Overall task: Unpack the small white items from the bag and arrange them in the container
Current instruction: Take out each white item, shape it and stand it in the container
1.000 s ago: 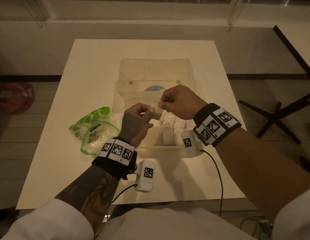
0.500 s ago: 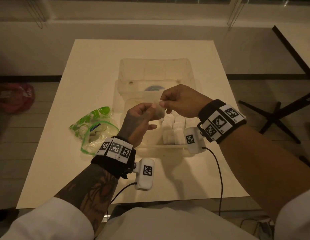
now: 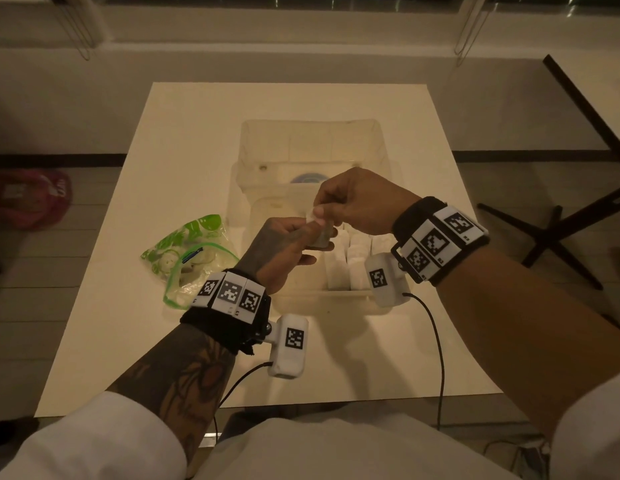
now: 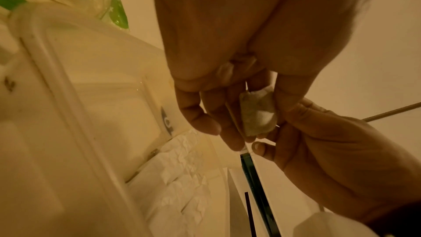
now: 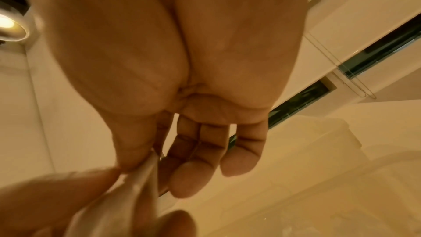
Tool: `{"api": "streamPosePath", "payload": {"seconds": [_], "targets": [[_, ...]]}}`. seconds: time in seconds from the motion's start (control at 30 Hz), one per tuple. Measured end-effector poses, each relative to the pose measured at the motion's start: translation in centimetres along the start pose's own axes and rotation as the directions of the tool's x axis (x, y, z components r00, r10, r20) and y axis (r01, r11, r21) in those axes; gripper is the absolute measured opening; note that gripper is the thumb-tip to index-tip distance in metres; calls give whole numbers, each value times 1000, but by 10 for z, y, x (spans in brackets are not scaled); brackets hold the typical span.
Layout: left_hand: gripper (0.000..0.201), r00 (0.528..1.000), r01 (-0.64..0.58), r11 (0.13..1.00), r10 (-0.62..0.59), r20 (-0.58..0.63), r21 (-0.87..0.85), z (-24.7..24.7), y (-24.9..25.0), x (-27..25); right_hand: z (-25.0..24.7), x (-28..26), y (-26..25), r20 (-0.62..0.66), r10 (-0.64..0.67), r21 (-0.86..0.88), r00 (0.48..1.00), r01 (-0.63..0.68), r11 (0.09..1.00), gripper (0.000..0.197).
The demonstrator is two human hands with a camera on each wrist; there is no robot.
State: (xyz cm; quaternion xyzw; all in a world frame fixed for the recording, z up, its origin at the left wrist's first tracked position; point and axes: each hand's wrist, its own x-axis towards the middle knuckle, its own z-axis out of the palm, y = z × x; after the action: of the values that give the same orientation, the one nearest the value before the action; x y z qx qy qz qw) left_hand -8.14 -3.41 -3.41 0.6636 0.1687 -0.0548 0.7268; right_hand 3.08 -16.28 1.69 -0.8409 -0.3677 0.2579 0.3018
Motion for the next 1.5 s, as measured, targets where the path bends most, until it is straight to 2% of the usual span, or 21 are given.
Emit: {"api": "streamPosePath", "payload": {"seconds": [0.1,0.2,0.33,0.47,0.6,0.8,0.9,0.97,1.07,1.17,1.3,1.5], "targets": [[24,999,20,999,-22,40,42,1,1,-1,2,0,-2,-1,-14,10,1000,14,1000,13],[21,999,-16,997,13,39,74,-1,-1,-2,2,0,-3,-7,-12,10,1000,12,1000,12],[19,997,-15,998,10,77,59,-2,-2,-4,1,-1,-2,8,-6,-12,1000,6,1000,10],[25,997,5,997,-10,70,71,-4,-3,-4,1,0,-3,-12,3,2,1000,-3,1000,11],[22,994,63,997,-59,87,-52,-5,-6,-5,4,0,-4,10,-2,-9,1000,2,1000,12],[15,995,69,997,-68,71,-24,-8,-8,-6,8,2,-6,18,-5,-31,1000,6,999,9],[17,997,75,997,-74,38,-25,-10,-8,-6,8,3,-6,24,-1,-32,1000,1,1000,8],[22,999,46,999,-46,-12,29,-12,-9,-5,7,4,-7,11,-1,-36,1000,2,999,8],[26,999,32,996,-31,-22,80,-14,-10,-5,7,5,-7,1,-12,-47,1000,12,999,12],[23,998,40,998,-38,-46,51,-15,-11,-5,7,6,-6,28,15,-87,1000,-13,996,12],[22,999,42,992,-39,-31,122,-16,-13,-5,8,7,-5,-19,24,-81,1000,-25,996,11],[19,997,19,991,-9,-78,132,-18,-14,-4,10,8,-6,-5,18,-99,1000,-18,995,5]]}}
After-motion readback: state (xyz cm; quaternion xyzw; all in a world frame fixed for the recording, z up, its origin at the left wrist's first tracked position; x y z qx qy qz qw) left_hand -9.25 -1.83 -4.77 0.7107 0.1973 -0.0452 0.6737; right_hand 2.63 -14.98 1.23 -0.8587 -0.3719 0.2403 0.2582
